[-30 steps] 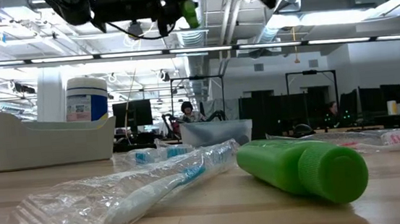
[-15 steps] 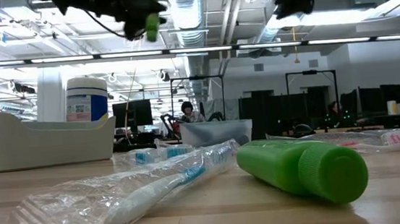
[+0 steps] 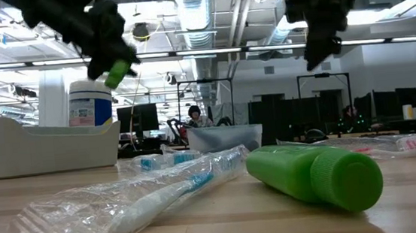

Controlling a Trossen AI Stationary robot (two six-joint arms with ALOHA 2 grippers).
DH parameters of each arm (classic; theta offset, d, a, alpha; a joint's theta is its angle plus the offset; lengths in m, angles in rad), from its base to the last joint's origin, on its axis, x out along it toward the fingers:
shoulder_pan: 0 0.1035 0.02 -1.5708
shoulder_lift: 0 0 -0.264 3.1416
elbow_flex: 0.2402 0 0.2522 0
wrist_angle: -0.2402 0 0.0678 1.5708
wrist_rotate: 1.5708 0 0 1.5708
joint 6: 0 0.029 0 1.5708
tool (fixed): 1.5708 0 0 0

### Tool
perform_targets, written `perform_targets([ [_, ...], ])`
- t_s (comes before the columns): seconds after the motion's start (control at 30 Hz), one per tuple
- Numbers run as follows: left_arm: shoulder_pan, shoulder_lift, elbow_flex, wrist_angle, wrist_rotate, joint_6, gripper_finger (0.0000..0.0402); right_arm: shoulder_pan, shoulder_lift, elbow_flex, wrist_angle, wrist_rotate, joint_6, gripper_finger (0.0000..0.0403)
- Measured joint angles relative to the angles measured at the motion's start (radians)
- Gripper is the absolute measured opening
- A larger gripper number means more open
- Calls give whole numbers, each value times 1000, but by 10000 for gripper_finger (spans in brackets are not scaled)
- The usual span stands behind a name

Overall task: Pick & Place Travel size toiletries
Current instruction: Put the green shampoo into the gray bin

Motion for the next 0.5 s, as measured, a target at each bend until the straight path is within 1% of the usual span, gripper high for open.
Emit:
perform_targets([
  [0.17,0,1,-83,-10,-10,-76,156,9,6,-34,26,-1,21,197],
  [0.3,0,1,-127,-54,-11,-128,155,9,6,-41,40,-3,31,193],
  [0.5,0,-17,-140,-198,-24,-137,162,9,6,-40,67,-2,47,189],
])
